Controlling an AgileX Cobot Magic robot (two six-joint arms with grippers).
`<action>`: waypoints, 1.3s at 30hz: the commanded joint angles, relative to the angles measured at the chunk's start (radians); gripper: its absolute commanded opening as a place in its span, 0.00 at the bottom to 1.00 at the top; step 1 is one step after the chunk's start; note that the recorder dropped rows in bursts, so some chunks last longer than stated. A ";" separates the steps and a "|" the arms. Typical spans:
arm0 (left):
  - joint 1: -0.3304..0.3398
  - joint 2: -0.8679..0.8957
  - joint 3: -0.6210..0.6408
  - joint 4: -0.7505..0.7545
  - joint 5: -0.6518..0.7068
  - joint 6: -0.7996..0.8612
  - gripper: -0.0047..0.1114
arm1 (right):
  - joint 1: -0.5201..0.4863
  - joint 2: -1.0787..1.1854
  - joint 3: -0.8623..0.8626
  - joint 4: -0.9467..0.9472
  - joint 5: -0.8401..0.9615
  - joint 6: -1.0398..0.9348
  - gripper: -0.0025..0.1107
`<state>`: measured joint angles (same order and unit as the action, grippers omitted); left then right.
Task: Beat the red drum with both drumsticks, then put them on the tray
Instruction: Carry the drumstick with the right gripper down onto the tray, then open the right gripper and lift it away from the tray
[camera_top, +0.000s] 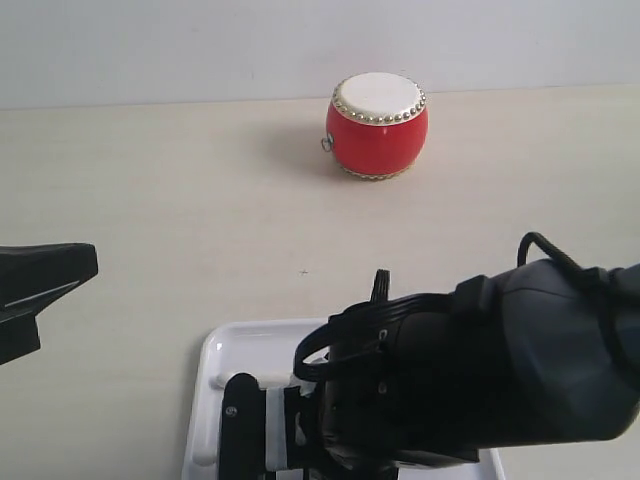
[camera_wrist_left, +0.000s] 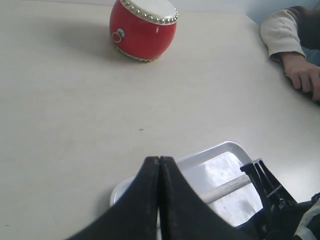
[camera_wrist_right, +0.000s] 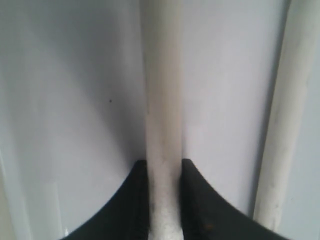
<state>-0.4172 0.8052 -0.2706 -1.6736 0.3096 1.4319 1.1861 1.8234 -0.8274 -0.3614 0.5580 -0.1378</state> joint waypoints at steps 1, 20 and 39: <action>-0.001 -0.007 -0.007 -0.007 -0.004 -0.001 0.04 | 0.001 0.016 0.003 0.003 -0.012 0.012 0.04; -0.001 -0.007 -0.007 -0.007 -0.004 -0.001 0.04 | 0.001 -0.008 0.003 0.012 0.070 0.071 0.29; -0.001 -0.326 -0.008 0.270 0.096 -0.180 0.04 | 0.001 -0.802 0.267 0.110 -0.030 0.482 0.02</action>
<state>-0.4172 0.5259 -0.2706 -1.4949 0.3873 1.3374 1.1861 1.1188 -0.6143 -0.2569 0.5814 0.2888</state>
